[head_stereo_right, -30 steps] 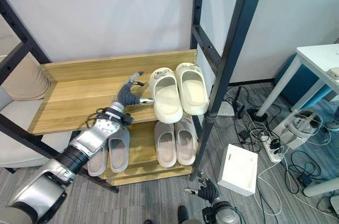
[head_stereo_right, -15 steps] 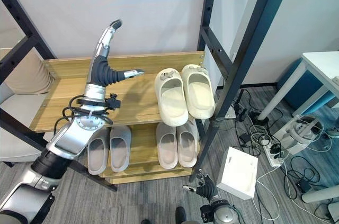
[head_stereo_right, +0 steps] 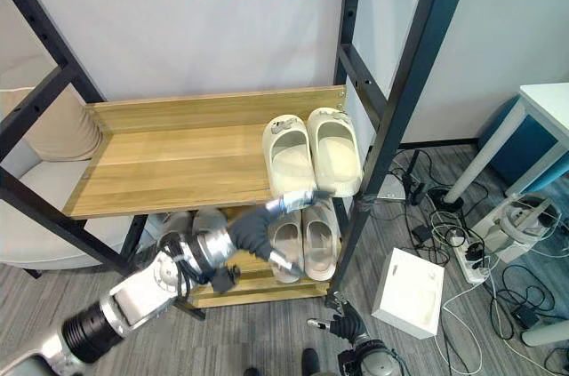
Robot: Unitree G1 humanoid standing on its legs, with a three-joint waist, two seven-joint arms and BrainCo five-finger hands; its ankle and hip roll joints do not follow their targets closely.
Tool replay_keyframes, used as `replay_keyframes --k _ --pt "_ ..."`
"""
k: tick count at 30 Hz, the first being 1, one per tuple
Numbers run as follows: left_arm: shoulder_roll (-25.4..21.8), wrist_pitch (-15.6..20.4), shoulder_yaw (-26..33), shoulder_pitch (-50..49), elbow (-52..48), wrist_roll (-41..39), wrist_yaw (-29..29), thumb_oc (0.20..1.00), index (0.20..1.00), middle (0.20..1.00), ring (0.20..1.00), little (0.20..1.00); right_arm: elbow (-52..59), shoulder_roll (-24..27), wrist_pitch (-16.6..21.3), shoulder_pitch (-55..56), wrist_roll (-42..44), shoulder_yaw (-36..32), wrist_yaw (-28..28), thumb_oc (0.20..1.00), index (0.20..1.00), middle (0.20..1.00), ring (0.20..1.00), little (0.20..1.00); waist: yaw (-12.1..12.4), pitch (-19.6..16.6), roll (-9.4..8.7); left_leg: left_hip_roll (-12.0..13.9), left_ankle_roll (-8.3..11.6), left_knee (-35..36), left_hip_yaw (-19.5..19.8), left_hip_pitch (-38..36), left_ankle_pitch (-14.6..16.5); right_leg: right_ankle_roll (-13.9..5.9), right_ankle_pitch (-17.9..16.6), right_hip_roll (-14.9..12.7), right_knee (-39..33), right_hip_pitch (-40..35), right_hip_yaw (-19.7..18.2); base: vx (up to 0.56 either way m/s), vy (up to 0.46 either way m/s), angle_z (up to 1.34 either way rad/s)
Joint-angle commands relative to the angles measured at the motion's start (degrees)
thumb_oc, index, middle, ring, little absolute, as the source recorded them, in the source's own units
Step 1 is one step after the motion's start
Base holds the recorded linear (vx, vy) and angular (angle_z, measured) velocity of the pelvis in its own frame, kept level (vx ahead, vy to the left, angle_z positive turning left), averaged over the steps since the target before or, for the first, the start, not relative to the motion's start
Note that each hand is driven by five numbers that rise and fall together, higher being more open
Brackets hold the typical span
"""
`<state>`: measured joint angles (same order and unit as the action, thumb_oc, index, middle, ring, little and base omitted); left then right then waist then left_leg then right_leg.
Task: Arrange the slippers neatly on the shoe rack.
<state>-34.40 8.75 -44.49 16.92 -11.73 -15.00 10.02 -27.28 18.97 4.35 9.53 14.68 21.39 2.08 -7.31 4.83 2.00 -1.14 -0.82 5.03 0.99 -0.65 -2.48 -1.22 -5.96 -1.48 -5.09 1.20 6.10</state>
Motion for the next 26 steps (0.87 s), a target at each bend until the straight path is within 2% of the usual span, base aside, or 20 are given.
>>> replay_keyframes --k 1,2,6,7,9,10,18,26 --pt "1.58 0.46 2.72 -2.44 8.81 5.72 1.2 1.0 1.0 1.0 1.0 1.0 -1.05 -0.7 1.34 -4.04 0.32 -1.96 -0.08 1.0 1.0 1.0 1.0 1.0 0.34 1.96 -1.86 -0.25 -1.13 -0.03 -0.28 -2.33 9.57 -2.95 13.85 -0.94 0.09 -7.12 0.66 0.01 -0.005 0.03" --pt "1.63 0.5 2.71 -2.44 8.87 5.75 1.19 1.0 1.0 1.0 1.0 1.0 -1.05 -0.68 1.34 -4.04 0.32 -1.95 -0.08 1.0 1.0 1.0 1.0 1.0 0.34 1.96 -1.85 -0.25 -1.13 -0.03 -0.28 -2.35 9.58 -2.95 13.85 -0.94 0.09 -7.14 0.66 0.0 0.0 0.0" --pt "5.96 -2.29 7.71 -12.77 21.71 5.02 0.0 1.0 1.0 1.0 1.0 1.0 -0.37 -0.47 0.84 -4.49 1.04 -2.61 0.24 1.0 1.0 1.0 1.0 1.0 0.65 2.36 -1.84 -0.11 -1.25 -0.03 -0.27 -2.75 9.77 -2.62 14.12 -0.83 0.09 -7.59 0.63 0.0 -0.001 -0.01" --pt "7.77 -2.52 10.79 -15.19 25.99 4.29 -2.54 1.0 1.0 1.0 1.0 1.0 -0.08 -0.67 0.88 -4.45 1.55 -3.16 0.63 1.0 1.0 1.0 1.0 1.0 0.91 2.46 -2.04 -0.09 -1.28 -0.03 -0.26 -2.74 9.71 -2.44 14.18 -0.76 0.09 -7.62 0.71 0.02 -0.007 0.03" --pt "8.82 -2.56 12.12 -16.04 27.92 3.75 -3.78 1.0 1.0 1.0 1.0 1.0 0.09 -0.72 0.85 -4.48 1.7 -3.27 0.88 1.0 1.0 1.0 1.0 1.0 0.94 2.45 -2.1 -0.09 -1.28 -0.03 -0.19 -2.71 9.66 -2.37 14.18 -0.76 0.09 -7.64 0.8 0.0 -0.002 0.03" --pt "10.74 -2.76 14.72 -17.36 31.32 1.78 -6.36 1.0 1.0 1.0 1.0 1.0 0.37 -1.03 1.01 -4.4 1.9 -3.53 1.47 1.0 1.0 1.0 1.0 1.0 1.21 2.48 -2.28 -0.11 -1.29 -0.03 -0.06 -2.7 9.51 -2.25 14.19 -0.74 0.09 -7.69 0.94 0.0 -0.003 0.05" --pt "15.77 -2.43 22.74 -19.35 41.01 -4.63 -13.84 1.0 1.0 1.0 1.0 1.0 -0.67 -2.79 1.57 -4.35 3.03 -4.89 3.92 1.0 1.0 1.0 1.0 1.0 2.36 2.4 -2.92 -0.35 -1.41 -0.03 0.94 -2.72 9.41 -1.77 14.25 -0.74 0.09 -8.24 1.85 -0.01 -0.003 0.04" --pt "17.78 -1.85 25.17 -18.5 44.41 -5.82 -16.93 1.0 1.0 1.0 1.0 1.0 -1.13 -3.36 1.77 -4.35 3.08 -4.99 4.87 1.0 1.0 1.0 1.0 1.0 2.68 2.23 -3.08 -0.47 -1.44 -0.03 1.09 -2.92 9.47 -1.73 14.25 -0.83 0.09 -8.49 2.02 -0.01 0.003 0.04"
